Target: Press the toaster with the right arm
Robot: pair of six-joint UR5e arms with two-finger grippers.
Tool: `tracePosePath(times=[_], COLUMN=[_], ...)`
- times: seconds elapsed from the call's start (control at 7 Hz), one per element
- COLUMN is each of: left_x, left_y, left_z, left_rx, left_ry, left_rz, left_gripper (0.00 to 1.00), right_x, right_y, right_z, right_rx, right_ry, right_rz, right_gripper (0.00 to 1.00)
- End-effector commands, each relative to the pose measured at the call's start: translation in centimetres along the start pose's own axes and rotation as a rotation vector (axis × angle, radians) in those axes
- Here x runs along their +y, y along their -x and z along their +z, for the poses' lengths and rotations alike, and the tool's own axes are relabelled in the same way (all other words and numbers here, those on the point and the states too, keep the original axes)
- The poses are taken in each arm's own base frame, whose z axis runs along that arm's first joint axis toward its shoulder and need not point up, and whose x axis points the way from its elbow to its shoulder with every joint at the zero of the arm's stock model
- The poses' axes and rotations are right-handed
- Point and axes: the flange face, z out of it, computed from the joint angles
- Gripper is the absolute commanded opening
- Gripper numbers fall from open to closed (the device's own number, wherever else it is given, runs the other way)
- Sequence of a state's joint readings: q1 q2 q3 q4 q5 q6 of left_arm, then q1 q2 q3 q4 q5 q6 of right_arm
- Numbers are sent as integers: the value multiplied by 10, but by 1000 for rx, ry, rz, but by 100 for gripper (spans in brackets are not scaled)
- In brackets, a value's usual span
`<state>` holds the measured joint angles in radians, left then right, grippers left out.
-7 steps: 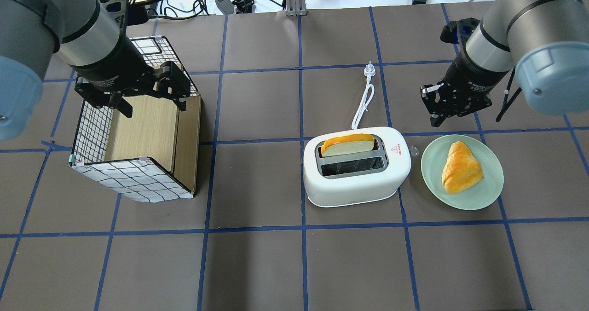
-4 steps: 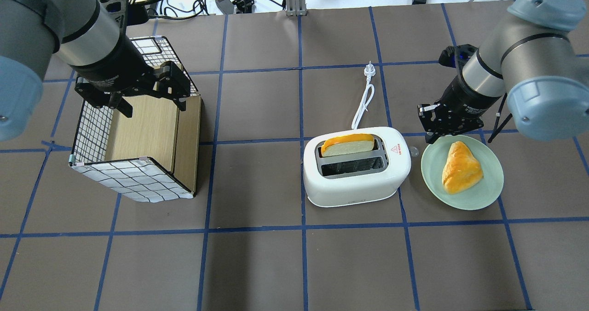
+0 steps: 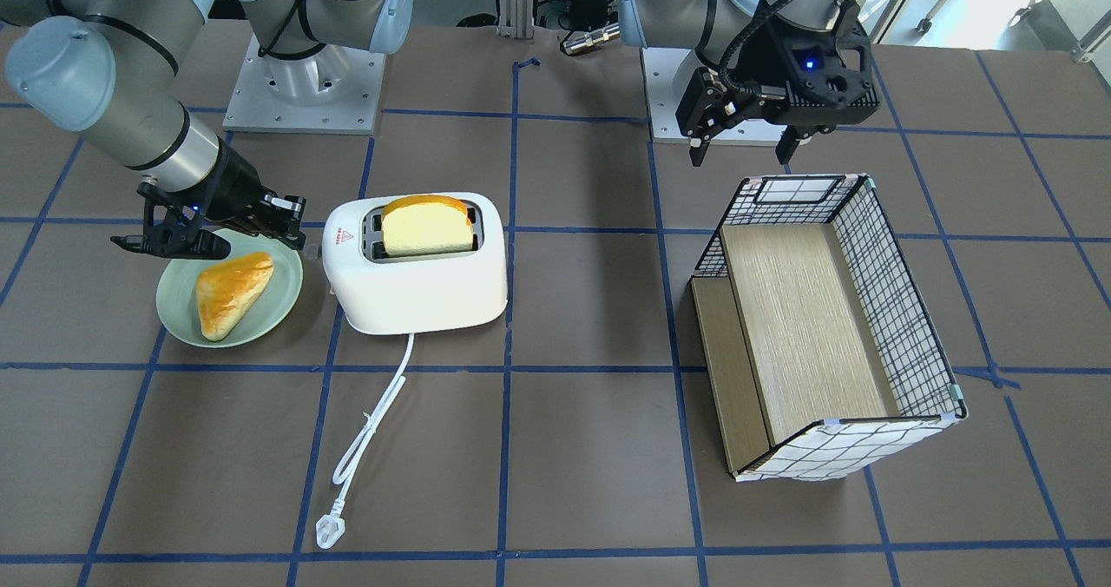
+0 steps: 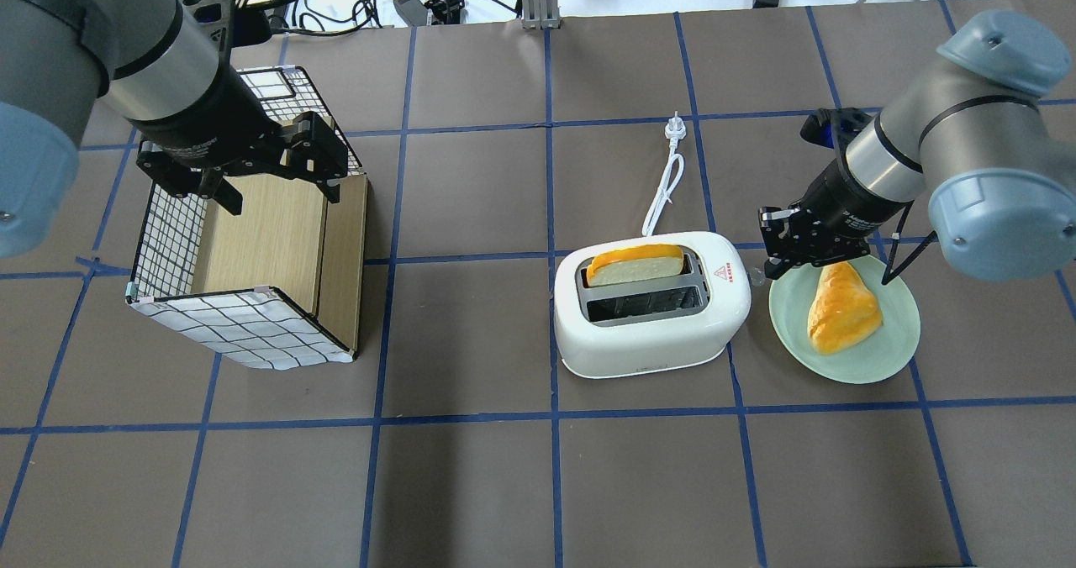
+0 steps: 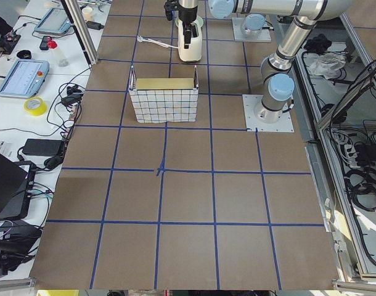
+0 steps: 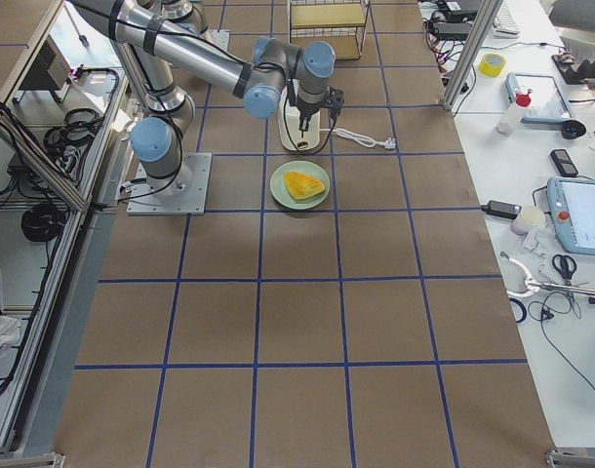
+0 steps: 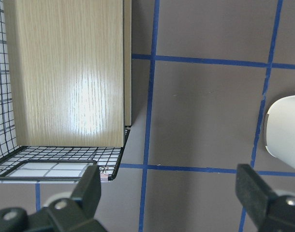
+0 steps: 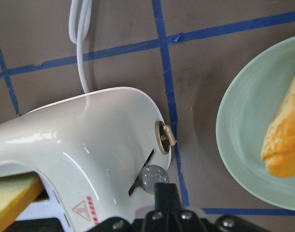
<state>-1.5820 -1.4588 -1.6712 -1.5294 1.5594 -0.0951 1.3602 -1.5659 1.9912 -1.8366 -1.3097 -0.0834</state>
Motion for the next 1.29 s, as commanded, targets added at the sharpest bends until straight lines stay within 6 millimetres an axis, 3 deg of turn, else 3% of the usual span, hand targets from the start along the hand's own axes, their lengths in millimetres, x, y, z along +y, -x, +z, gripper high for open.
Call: tracePosePath(times=[0.0, 1.14], left_x=[0, 0], left_y=[0, 0], left_z=[0, 0], left_rx=[1, -1], left_ry=[1, -1], left_rz=[0, 0], left_gripper=[100, 100], right_x=[-5, -7], right_y=[-1, -11], right_z=[8, 46], right_rx=[-24, -22], right_ry=[11, 5], right_rz=[2, -16], right_gripper=[0, 0])
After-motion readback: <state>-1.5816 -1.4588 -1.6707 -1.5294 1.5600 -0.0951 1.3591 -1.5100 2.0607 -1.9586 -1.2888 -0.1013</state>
